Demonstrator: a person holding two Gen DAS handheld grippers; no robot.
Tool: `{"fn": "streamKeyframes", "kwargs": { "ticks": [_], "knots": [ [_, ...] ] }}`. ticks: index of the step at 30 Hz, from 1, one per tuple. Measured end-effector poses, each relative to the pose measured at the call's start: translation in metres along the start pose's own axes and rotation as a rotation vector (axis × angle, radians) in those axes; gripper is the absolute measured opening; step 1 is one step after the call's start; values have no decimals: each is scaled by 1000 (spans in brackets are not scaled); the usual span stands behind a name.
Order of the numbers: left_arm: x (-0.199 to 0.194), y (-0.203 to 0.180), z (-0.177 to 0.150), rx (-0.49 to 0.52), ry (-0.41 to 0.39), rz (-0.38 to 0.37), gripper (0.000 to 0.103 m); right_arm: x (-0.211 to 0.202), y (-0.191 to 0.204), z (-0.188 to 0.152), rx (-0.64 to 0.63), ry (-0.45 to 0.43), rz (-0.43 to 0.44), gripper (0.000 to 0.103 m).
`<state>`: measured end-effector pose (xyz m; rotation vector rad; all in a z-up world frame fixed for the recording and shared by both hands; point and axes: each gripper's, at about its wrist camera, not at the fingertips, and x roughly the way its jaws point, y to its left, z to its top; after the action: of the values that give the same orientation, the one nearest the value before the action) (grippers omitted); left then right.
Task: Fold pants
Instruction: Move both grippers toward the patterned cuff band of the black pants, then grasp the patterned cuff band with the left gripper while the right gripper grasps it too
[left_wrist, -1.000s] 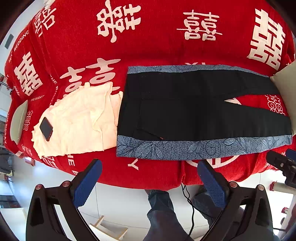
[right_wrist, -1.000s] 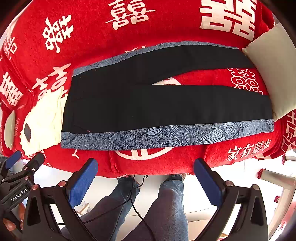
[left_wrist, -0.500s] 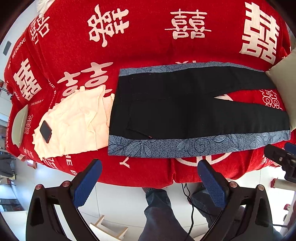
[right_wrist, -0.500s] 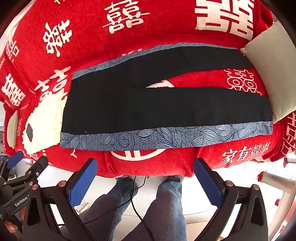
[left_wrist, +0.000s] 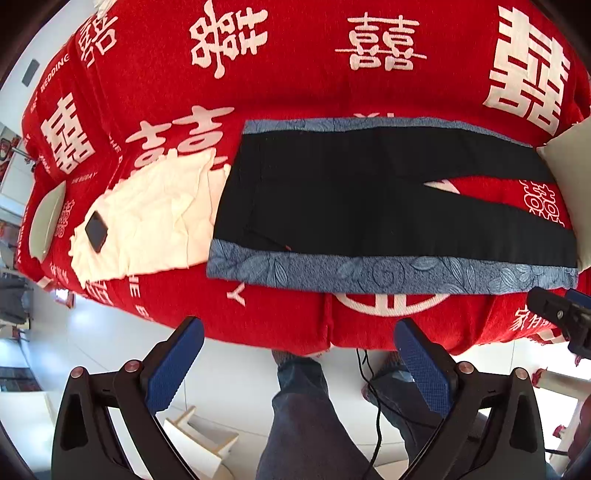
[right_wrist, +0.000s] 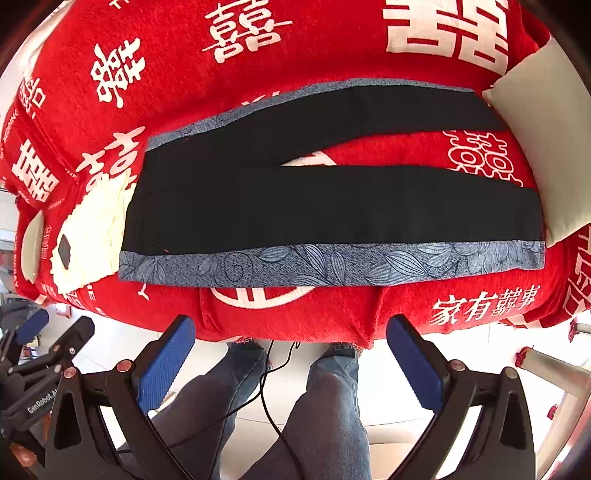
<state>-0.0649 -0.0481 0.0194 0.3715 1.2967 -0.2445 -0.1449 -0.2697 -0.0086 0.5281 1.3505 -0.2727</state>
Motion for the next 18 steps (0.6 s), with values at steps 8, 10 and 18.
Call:
{"fn": "streamKeyframes", "kwargs": {
  "ticks": [8, 10, 18],
  "knots": [
    [5, -17, -17, 42, 51, 62, 103, 7, -13, -8, 8, 27, 37, 103],
    [8, -17, -18, 54, 52, 66, 103, 9, -13, -10, 13, 36, 39, 103],
    [45, 5, -8, 20, 87, -42, 103, 26, -6, -14, 75, 25, 85, 103]
  ]
}}
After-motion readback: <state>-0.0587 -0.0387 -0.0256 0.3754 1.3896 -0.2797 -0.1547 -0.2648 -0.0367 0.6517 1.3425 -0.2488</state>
